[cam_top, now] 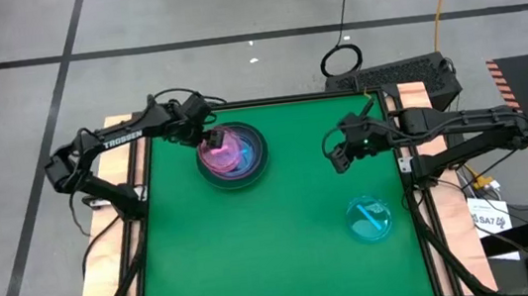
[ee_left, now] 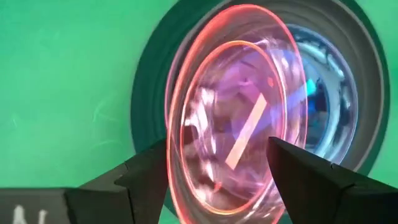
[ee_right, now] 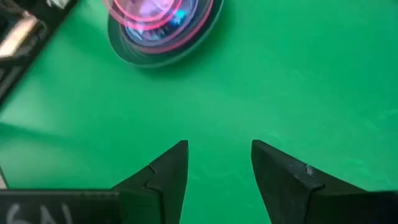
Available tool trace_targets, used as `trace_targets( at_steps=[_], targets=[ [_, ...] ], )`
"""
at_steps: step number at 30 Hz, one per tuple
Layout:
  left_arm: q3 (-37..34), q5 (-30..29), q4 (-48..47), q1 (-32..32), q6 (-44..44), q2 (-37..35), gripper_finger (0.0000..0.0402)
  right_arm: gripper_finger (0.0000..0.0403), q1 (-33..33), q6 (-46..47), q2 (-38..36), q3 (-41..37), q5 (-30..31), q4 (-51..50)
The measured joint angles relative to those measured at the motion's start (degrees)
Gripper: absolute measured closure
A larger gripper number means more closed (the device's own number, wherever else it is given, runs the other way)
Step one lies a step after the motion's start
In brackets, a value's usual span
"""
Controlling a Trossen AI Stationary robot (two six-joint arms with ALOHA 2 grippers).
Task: Stack plastic plates
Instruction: Stack the pink plate on the blue plate
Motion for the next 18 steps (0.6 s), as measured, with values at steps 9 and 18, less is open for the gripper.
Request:
trace_targets(
  at_steps=[9, 18],
  targets=[
    [0.07, -1.24, 1.97, -2.51, -0.31, 1.64, 0.0135, 0.0234, 0.2, -0.86, -0.02, -0.02, -3.0, -10.02],
    [0.65, -7.24, 1.19, -6.25, -5.3, 2.73, 0.0135, 0.0234, 0.26, -0.69, -0.02, -0.02, -5.83, -10.54]
  ],
)
